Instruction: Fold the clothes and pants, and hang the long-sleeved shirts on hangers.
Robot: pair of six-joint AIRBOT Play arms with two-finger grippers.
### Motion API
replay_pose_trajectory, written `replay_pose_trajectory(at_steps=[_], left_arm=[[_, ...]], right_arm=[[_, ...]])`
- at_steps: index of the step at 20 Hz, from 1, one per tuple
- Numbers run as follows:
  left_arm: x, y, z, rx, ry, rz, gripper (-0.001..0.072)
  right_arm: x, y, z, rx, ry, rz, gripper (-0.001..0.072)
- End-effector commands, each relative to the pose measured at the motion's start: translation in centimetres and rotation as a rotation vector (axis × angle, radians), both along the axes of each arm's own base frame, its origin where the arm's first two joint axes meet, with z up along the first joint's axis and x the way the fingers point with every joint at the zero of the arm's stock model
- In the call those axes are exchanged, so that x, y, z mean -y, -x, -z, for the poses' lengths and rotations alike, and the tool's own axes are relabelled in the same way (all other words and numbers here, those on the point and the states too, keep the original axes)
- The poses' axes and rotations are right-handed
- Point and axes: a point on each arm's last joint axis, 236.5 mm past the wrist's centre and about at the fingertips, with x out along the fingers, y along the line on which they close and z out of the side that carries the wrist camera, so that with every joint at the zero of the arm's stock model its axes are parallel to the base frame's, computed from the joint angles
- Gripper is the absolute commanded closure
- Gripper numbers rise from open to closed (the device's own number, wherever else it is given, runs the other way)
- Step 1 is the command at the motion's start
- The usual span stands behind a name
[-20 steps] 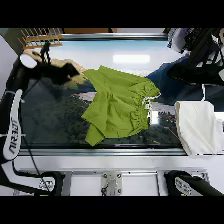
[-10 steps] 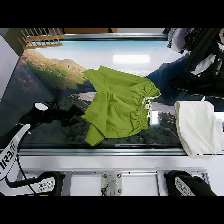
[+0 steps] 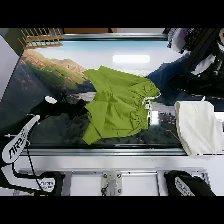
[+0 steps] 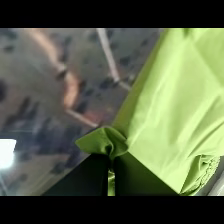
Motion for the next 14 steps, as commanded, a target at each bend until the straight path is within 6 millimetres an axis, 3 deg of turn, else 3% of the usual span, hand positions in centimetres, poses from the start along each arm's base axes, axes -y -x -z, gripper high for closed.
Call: replay_pose_trajectory(at_steps=[1,4,7,9,11,12,13,14], left_arm=[[-0.6,-2.0,-2.4,0.042,0.002,0.04,0.0702],[-3.4,-4.4,-7.5,0.148,-0.034,0.108,0.0702],[-9.2,-7.2,-12.3,0.292,-0.223,0.112,0.0702],[-12.7,-8.7,-14.5,0.354,-0.333,0.095,0.0702],[-14.4,-10.0,-15.8,0.41,-0.392,0.078,0.0701],[-15.0,-10.6,-16.0,0.44,-0.419,0.069,0.0532],[-15.5,-11.2,-16.1,0.457,-0.441,0.056,0.0102],[-15.7,-11.4,-16.1,0.46,-0.446,0.047,0.0019]], right_arm=[[0.0,0.0,0.0,0.0,0.001,0.0,0.0126],[0.0,0.0,0.0,0.0,0.001,0.0,0.0126],[0.0,0.0,0.0,0.0,0.001,0.0,0.0126],[0.0,0.0,0.0,0.0,0.0,0.0,0.0126],[0.0,0.0,0.0,0.0,0.0,0.0,0.0126],[0.0,0.0,0.0,0.0,0.0,0.0,0.0127],[0.0,0.0,0.0,0.0,0.0,0.0,0.0126],[0.0,0.0,0.0,-0.001,0.0,0.0,0.0126]])
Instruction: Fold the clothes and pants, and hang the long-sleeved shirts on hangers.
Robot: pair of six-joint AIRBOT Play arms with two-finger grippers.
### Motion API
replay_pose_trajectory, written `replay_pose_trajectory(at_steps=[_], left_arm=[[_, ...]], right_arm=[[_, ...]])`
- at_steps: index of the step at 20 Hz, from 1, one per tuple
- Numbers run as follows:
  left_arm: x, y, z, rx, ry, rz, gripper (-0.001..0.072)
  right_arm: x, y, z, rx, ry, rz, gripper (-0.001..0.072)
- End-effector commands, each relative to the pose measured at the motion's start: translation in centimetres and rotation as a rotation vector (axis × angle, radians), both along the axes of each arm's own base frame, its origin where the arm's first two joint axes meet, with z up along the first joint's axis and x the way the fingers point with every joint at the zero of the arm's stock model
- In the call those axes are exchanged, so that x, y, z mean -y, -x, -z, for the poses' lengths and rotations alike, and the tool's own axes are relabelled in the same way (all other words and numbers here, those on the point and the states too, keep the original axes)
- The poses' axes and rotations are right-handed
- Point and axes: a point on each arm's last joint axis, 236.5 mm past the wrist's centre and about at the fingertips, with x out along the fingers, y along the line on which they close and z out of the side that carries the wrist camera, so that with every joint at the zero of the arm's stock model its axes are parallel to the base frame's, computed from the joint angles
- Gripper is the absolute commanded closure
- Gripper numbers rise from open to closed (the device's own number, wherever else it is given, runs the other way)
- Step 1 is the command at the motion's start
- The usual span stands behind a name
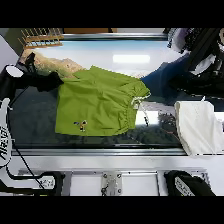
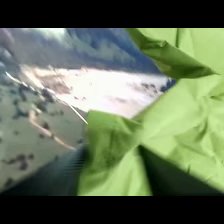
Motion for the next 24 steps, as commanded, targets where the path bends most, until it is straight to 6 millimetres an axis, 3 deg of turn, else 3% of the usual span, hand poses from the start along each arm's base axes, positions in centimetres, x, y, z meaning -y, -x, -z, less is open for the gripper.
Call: replay_pose_trajectory(at_steps=[1,3,4,7,10,12,13,17,22,24], left_arm=[[-3.2,-1.1,-0.9,0.049,-0.093,-0.047,0.0037],[-4.8,1.1,-0.2,-0.043,-0.087,-0.085,0.0037],[-5.7,3.1,0.7,-0.099,-0.091,-0.097,0.0037],[-7.8,11.1,5.0,-0.256,-0.052,-0.202,0.0037],[-8.2,19.5,10.0,-0.407,0.02,-0.34,0.0037],[-8.3,23.4,12.5,-0.465,0.069,-0.448,0.0037],[-8.2,24.4,13.3,-0.472,0.098,-0.491,0.0037],[-6.7,24.6,15.0,-0.434,0.197,-0.58,0.0037],[-5.4,22.3,15.3,-0.361,0.17,-0.554,0.0038],[-4.3,22.5,16.4,-0.404,0.181,-0.528,0.0038]], right_arm=[[0.0,0.1,0.1,-0.004,0.0,-0.001,0.0126],[-0.1,0.4,0.3,-0.019,0.003,-0.011,0.0127],[-0.1,0.6,0.5,-0.028,0.005,-0.014,0.0126],[-0.2,1.0,0.8,-0.047,0.006,-0.023,0.0126],[-0.2,1.0,0.8,-0.047,0.006,-0.023,0.0126],[-0.2,1.0,0.8,-0.047,0.006,-0.023,0.0126],[-0.2,1.0,0.8,-0.047,0.006,-0.023,0.0126],[-0.2,1.0,0.8,-0.047,0.006,-0.023,0.0126],[-0.2,1.0,0.8,-0.047,0.006,-0.023,0.0126],[-0.2,1.0,0.8,-0.047,0.006,-0.023,0.0126]])
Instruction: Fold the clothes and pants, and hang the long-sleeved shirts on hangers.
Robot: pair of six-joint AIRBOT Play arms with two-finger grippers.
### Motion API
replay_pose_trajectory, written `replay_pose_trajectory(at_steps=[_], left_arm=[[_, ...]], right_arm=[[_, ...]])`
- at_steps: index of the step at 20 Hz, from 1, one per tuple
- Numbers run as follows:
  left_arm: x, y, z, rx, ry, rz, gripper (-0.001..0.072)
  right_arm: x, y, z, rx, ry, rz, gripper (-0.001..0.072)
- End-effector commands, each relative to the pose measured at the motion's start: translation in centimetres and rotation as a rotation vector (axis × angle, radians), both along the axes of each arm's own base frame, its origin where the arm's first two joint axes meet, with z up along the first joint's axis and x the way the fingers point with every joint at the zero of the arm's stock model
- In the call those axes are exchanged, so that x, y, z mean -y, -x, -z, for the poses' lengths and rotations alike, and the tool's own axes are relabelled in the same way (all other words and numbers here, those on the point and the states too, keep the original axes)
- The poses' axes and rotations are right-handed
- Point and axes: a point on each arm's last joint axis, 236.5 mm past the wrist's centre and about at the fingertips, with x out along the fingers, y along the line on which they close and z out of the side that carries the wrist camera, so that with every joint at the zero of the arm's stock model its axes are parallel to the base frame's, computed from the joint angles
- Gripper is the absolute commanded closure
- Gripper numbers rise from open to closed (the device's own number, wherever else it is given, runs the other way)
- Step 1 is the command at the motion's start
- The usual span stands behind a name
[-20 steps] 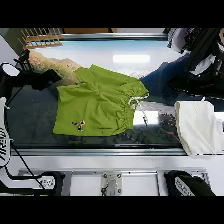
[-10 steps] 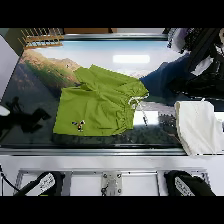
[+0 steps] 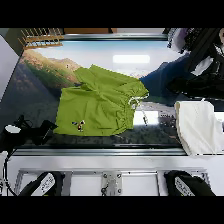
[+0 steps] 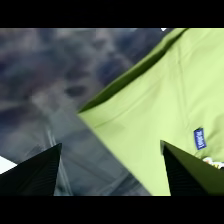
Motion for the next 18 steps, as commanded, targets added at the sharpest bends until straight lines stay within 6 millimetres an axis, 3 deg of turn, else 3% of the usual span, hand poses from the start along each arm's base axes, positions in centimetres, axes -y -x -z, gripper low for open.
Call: replay_pose_trajectory(at_steps=[1,6,7,9,10,11,13,16,18], left_arm=[[1.4,-0.3,1.5,-0.024,0.023,0.012,0.0038],[2.6,-2.6,1.4,-0.009,0.05,0.038,0.0038],[2.9,-3.1,1.2,0.001,0.043,0.054,0.0095],[3.1,-4.2,0.8,0.022,0.025,0.078,0.0587],[3.1,-4.7,0.4,0.038,0.018,0.083,0.07],[3.0,-5.1,-0.1,0.051,0.014,0.085,0.0701],[3.3,-4.9,-1.2,0.07,0.008,0.114,0.0701],[3.5,-3.0,-2.2,0.068,-0.025,0.176,0.0701],[4.0,-1.7,-2.2,0.075,-0.029,0.176,0.0701]], right_arm=[[0.0,0.0,0.0,0.0,0.0,0.001,0.0127],[0.0,0.0,0.0,-0.001,0.0,0.001,0.0126],[0.0,0.0,0.0,0.0,0.0,0.001,0.0126],[0.0,0.1,0.2,-0.006,0.0,0.001,0.0126],[0.0,0.3,0.7,-0.02,-0.001,-0.002,0.0126],[-0.1,0.6,1.5,-0.046,-0.003,-0.005,0.0126],[-0.3,1.9,5.0,-0.158,-0.045,0.034,0.0126],[-0.6,5.4,13.5,-0.412,-0.156,0.193,0.0118],[-2.6,7.0,18.2,-0.488,-0.254,0.256,0.0117]])
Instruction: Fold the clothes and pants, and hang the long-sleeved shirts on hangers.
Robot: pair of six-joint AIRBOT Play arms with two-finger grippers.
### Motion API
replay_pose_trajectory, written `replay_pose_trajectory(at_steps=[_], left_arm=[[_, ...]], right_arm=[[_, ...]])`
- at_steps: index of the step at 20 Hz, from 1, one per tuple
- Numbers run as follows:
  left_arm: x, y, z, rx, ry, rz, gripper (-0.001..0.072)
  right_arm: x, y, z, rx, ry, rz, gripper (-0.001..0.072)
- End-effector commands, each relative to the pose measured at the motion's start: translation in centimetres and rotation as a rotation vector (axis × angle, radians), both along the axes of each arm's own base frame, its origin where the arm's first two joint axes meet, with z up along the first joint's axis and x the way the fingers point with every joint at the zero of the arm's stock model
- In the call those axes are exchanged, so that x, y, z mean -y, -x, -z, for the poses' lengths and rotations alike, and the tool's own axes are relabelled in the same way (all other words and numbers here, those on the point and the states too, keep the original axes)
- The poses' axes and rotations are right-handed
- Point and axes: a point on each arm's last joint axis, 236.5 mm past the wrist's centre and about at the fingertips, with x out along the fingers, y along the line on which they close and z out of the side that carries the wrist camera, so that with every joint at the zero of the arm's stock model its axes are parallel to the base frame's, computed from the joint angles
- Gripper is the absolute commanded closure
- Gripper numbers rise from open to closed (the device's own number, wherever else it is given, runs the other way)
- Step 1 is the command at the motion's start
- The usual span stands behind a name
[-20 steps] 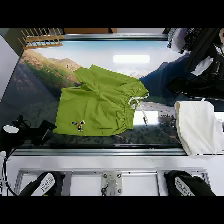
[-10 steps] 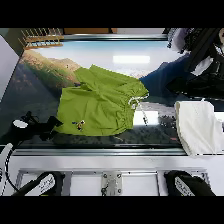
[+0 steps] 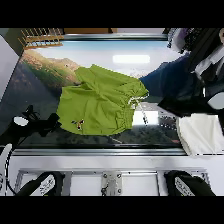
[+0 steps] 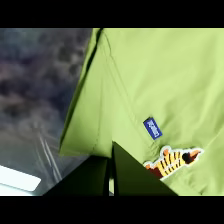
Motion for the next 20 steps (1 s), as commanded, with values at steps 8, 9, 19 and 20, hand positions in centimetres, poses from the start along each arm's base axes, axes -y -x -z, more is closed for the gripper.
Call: replay_pose_trajectory(at_steps=[8,9,19,20], left_arm=[[1.4,4.2,-0.8,0.051,-0.032,0.025,0.0702],[1.3,4.1,-1.0,0.062,-0.036,0.024,0.0701],[1.3,4.0,-1.4,0.075,-0.041,0.024,0.0702],[1.3,4.0,-1.4,0.074,-0.04,0.025,0.0701]], right_arm=[[-11.2,3.6,15.9,-0.204,-0.248,0.241,0.0118],[-11.7,3.4,16.6,-0.207,-0.252,0.263,0.0118],[-15.1,0.2,16.1,-0.09,-0.205,0.14,0.0448],[-15.2,0.1,16.1,-0.078,-0.195,0.12,0.0551]])
